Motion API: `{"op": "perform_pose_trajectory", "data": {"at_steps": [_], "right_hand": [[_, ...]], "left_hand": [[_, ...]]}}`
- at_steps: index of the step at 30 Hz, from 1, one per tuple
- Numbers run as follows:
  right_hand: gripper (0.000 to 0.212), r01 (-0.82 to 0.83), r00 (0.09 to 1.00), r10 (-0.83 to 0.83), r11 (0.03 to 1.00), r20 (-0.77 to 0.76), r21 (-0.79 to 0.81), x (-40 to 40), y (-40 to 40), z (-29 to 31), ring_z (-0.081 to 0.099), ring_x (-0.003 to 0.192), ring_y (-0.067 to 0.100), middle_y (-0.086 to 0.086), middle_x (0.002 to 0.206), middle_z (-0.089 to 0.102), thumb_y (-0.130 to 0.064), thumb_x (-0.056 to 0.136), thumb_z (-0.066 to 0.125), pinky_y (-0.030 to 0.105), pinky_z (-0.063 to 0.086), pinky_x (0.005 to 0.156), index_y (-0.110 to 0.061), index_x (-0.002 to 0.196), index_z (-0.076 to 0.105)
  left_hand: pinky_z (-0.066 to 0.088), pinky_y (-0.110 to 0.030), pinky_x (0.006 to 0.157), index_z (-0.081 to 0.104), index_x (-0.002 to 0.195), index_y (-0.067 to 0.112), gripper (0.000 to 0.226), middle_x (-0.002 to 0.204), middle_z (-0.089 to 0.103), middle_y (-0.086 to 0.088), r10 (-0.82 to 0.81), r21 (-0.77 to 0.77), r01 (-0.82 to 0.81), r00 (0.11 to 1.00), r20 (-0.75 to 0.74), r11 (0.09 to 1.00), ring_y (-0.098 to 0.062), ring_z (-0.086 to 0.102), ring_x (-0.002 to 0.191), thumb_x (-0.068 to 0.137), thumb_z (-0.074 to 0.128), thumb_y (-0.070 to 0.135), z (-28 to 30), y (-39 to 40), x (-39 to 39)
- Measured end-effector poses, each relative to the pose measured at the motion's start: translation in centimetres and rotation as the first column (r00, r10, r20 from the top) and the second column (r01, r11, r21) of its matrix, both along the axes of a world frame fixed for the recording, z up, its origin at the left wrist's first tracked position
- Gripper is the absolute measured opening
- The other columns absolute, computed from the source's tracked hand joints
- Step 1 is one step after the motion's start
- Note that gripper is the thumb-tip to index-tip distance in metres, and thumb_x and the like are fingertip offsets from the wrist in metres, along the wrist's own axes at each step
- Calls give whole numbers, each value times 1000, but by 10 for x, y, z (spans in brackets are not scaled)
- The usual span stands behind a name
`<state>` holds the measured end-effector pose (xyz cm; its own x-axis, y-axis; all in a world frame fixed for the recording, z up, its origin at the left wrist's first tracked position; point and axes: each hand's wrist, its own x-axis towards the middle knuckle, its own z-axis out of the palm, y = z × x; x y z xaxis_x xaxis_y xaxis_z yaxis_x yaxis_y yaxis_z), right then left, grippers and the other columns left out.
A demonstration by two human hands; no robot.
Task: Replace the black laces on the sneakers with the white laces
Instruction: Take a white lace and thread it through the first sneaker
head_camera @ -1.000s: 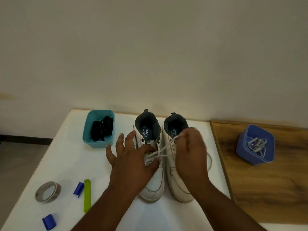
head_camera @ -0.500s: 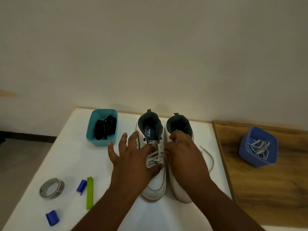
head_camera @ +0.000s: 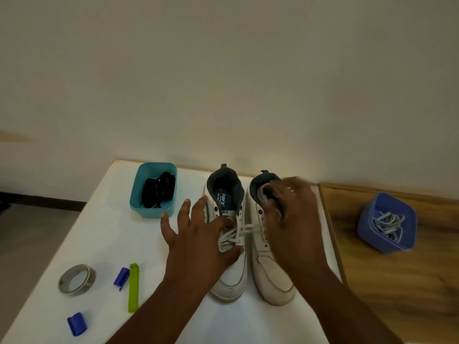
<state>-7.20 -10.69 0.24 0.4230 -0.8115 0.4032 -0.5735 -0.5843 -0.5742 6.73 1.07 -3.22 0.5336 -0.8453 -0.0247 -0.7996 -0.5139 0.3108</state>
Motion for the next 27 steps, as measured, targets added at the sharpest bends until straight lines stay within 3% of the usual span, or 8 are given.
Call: {"op": "perform_pose_trajectory", "data": {"at_steps": [3, 8, 11, 13, 15, 20, 25, 27], "right_hand": [[24, -172, 946, 161, 985, -280, -17, 8, 16, -24, 51, 122, 21, 4, 130, 57, -21, 88, 74, 28, 48, 98, -20, 112, 74], [11, -201, 947, 177, 977, -267, -66, 6, 10, -30, 63, 94, 22, 5, 102, 64, -11, 81, 78, 24, 46, 78, -15, 90, 75], [10, -15, 1000, 14, 999, 23, 43, 3, 7, -12, 54, 98, 7, -7, 104, 60, -14, 95, 66, 13, 40, 82, -23, 92, 68], [7, 208, 925, -212, 977, 317, 47, -5, -3, 7, 52, 94, 8, -4, 100, 59, -14, 100, 61, 11, 39, 83, -19, 95, 63], [3, 296, 887, -275, 955, 372, -1, -11, -9, 16, 50, 100, 9, 1, 105, 57, -13, 100, 60, 6, 33, 88, -15, 102, 61], [35, -90, 978, 85, 996, -192, -15, 8, 16, -11, 45, 128, 15, 1, 135, 49, -13, 88, 72, 19, 36, 100, -21, 122, 67], [13, -145, 949, 161, 986, -272, 79, 13, 14, -29, 61, 107, 29, 9, 114, 62, -10, 84, 75, 38, 57, 83, -12, 97, 75], [6, -177, 899, 190, 982, -394, 69, 11, 12, -31, 58, 112, 25, 6, 119, 61, -16, 83, 79, 32, 54, 85, -17, 89, 79]], "left_hand": [[-5, -65, 116, 55, 123, 54, 61, 166, 17, 2, 3, 4, -4, 1000, 17, 1000, -29, 3, 154, 73, 48, 87, -1, -2, -1], [-2, -66, 116, 55, 122, 53, 62, 165, 19, 1, 3, 6, -3, 1000, 30, 1000, -29, 7, 154, 72, 45, 88, -3, 0, -2], [-7, -65, 116, 52, 125, 54, 59, 167, 9, 3, -10, 11, 10, 1000, 1, 1000, -28, -3, 154, 75, 49, 85, 1, -1, -2], [-11, -63, 115, 51, 126, 55, 57, 167, 5, 5, -18, 2, 19, 999, -27, 1000, -26, -7, 154, 77, 52, 83, 2, -1, -3], [-11, -63, 116, 51, 125, 55, 56, 167, 5, 5, -17, -2, 16, 999, -34, 1000, -26, -8, 154, 76, 53, 82, 3, -1, -3], [-11, -63, 116, 47, 130, 54, 61, 167, 4, 6, 15, 17, -14, 1000, -23, 1000, -25, -8, 154, 78, 49, 84, 4, 0, -1], [-7, -63, 116, 52, 127, 54, 63, 166, 13, 5, 14, 9, -14, 1000, -7, 1000, -27, 1, 154, 74, 48, 86, 1, 0, -2], [-5, -64, 116, 54, 124, 53, 61, 166, 18, 4, 10, -2, -10, 1000, 7, 1000, -28, 4, 154, 73, 50, 86, 1, 1, 0]]}}
